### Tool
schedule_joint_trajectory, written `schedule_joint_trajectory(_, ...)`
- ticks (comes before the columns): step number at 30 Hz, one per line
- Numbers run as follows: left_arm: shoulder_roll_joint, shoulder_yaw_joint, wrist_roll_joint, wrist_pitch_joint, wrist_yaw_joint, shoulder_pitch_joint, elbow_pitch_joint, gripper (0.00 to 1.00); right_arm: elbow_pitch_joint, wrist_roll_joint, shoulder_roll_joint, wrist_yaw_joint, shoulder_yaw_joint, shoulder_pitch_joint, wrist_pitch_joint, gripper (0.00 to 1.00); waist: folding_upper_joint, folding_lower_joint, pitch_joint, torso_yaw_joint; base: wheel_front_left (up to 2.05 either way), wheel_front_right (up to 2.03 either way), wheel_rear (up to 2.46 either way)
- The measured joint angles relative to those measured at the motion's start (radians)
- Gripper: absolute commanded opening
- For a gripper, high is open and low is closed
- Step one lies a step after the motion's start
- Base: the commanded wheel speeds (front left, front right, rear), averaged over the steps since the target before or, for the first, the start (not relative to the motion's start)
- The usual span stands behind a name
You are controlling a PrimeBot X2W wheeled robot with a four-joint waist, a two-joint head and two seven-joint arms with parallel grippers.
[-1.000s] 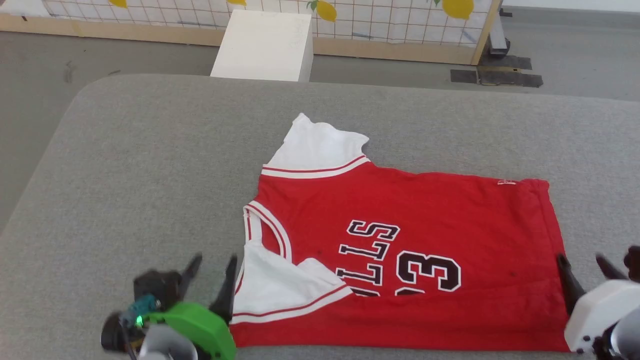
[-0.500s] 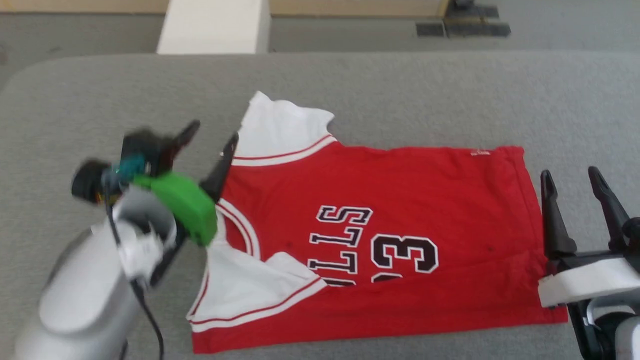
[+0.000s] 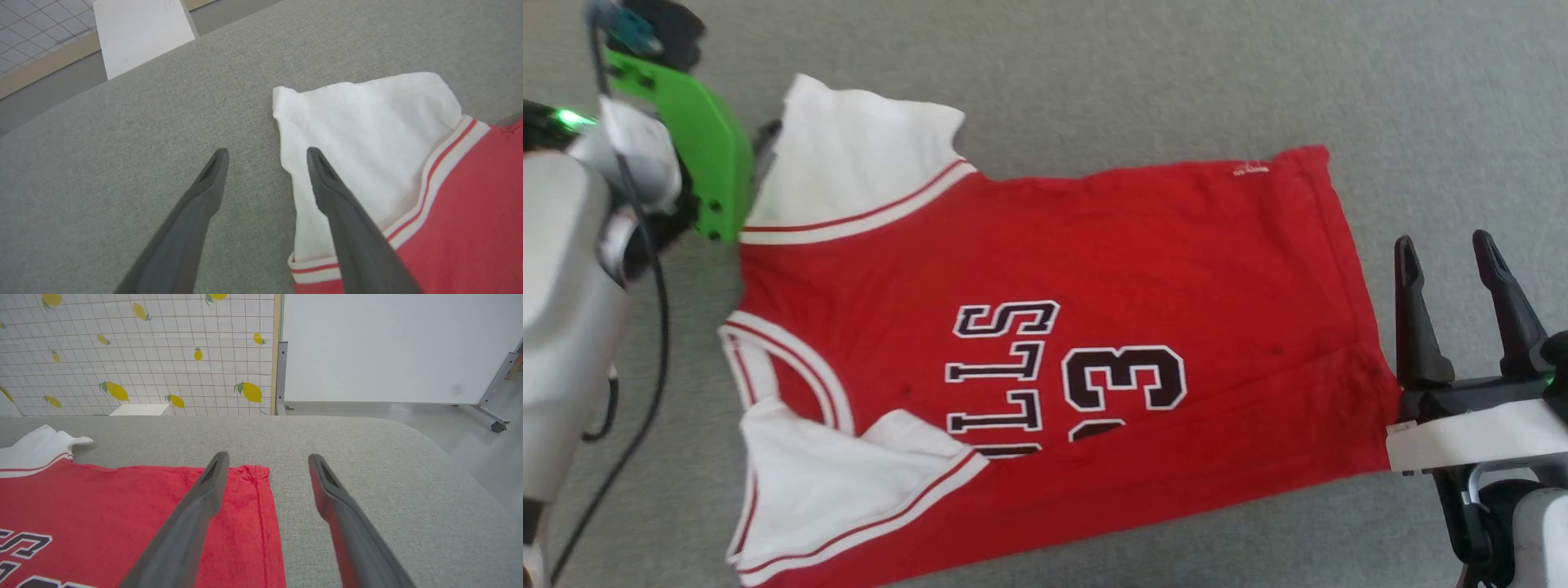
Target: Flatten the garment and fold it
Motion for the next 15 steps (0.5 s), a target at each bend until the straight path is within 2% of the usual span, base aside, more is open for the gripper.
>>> schedule_joint_trajectory(6, -0.006, 0.020, -0.080, 0.133, -0.001, -0.097, 0.100, 1.00, 0.007, 0.022, 0.000, 0.000, 0.000, -0.008, -0.010, 1.00, 0.0000, 0.0000, 0.070, -0.047, 0.00, 0.00, 0.00)
schedule_joint_trajectory(15, -0.005, 0.017, -0.079, 0.180, 0.002, -0.177, 0.146, 1.00, 0.028, 0.036, 0.001, 0.000, 0.006, -0.028, -0.010, 1.00, 0.0000, 0.0000, 0.130, -0.085, 0.00, 0.00, 0.00)
